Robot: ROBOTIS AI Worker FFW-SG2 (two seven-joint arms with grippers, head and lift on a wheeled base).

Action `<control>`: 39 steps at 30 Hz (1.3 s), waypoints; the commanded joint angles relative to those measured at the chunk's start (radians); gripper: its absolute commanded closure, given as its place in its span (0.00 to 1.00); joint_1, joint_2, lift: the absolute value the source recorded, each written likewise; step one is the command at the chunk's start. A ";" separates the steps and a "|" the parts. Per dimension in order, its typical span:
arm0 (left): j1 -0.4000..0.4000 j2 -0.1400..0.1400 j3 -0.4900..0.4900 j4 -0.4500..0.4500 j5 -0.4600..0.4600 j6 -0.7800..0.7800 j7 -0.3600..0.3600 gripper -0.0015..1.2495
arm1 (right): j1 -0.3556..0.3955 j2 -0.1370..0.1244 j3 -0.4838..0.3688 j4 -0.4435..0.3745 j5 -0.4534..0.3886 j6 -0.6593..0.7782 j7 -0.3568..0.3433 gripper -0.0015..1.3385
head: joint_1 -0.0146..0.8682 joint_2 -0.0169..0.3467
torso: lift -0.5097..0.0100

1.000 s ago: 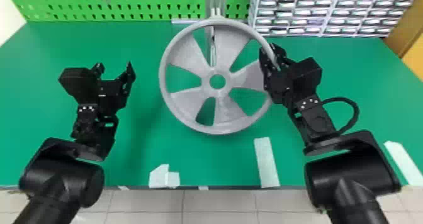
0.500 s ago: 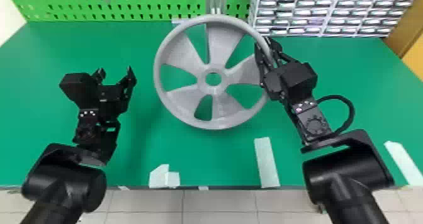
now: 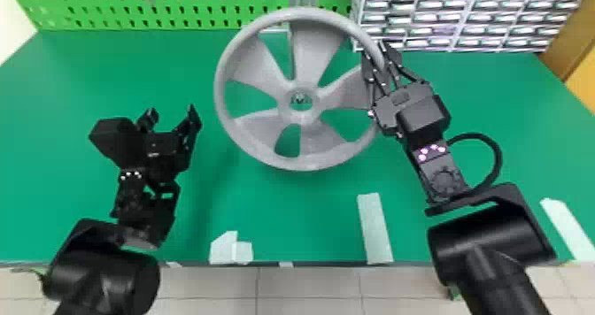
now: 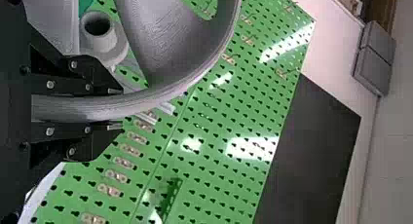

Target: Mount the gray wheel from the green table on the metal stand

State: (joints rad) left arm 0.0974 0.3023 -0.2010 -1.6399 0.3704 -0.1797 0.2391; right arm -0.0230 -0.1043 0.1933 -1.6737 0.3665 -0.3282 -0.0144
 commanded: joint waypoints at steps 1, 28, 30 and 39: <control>0.030 -0.005 -0.008 -0.029 0.004 -0.004 0.000 0.40 | 0.000 0.000 0.001 0.005 0.005 -0.032 -0.012 0.82 | 1.00 0.19 | 0.80; 0.137 -0.002 -0.071 -0.078 0.266 0.003 -0.064 0.38 | -0.002 0.025 0.008 0.055 0.014 -0.124 -0.139 0.82 | 1.00 0.19 | 0.80; 0.128 -0.003 -0.078 -0.063 0.285 -0.001 -0.070 0.37 | -0.002 0.032 0.011 0.065 0.002 -0.126 -0.161 0.82 | 1.00 0.19 | 0.80; 0.048 -0.003 -0.140 0.045 0.390 -0.057 -0.150 0.36 | 0.003 0.063 0.035 0.111 -0.060 -0.134 -0.230 0.82 | 1.00 0.19 | 0.80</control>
State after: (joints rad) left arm 0.1820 0.2991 -0.3137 -1.6427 0.7112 -0.2188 0.1127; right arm -0.0209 -0.0487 0.2135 -1.5797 0.3287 -0.4600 -0.2228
